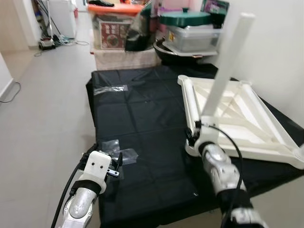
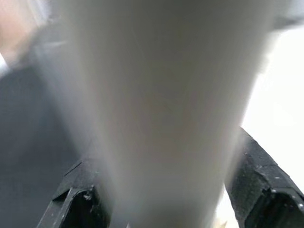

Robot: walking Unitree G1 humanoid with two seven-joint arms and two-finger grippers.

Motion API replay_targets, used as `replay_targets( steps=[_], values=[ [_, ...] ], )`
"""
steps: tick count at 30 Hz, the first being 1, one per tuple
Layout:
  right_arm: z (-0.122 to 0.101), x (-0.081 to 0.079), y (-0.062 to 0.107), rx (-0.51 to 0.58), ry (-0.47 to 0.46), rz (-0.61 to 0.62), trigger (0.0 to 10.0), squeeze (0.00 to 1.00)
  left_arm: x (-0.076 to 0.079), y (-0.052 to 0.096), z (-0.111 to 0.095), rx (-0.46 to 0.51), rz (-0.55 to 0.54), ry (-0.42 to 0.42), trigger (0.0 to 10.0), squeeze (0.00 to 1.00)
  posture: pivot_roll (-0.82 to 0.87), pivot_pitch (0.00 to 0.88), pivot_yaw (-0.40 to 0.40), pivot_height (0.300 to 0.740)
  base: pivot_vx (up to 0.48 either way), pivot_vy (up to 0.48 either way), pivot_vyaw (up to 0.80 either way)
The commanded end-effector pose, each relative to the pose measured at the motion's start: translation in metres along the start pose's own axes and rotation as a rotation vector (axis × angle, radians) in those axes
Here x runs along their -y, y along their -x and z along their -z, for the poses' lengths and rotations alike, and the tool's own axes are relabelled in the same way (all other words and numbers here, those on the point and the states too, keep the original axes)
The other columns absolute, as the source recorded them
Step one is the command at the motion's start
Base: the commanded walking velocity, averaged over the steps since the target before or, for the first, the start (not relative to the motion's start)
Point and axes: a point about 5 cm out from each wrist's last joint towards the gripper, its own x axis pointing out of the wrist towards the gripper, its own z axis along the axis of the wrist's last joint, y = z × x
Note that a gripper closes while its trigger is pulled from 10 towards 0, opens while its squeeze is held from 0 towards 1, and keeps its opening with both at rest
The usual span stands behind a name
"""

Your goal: Building children table

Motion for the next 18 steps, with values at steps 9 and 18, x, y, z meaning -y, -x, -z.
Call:
replay_targets(
  steps=[9,18],
  values=[
    [-0.003,-0.011,-0.001,0.043,-0.034,-0.407,10.0,0.0,0.0,0.0,0.004,-0.009,-0.001,-0.007,10.0,0.0,0.05,0.0,-0.089,0.74,0.0,0.0,0.0],
    [0.016,-0.057,0.029,0.066,0.042,-0.915,0.0,0.0,0.0,0.002,0.005,-0.011,-0.003,-0.008,10.0,0.0,0.05,0.0,-0.093,0.74,0.0,0.0,0.0]
  ],
)
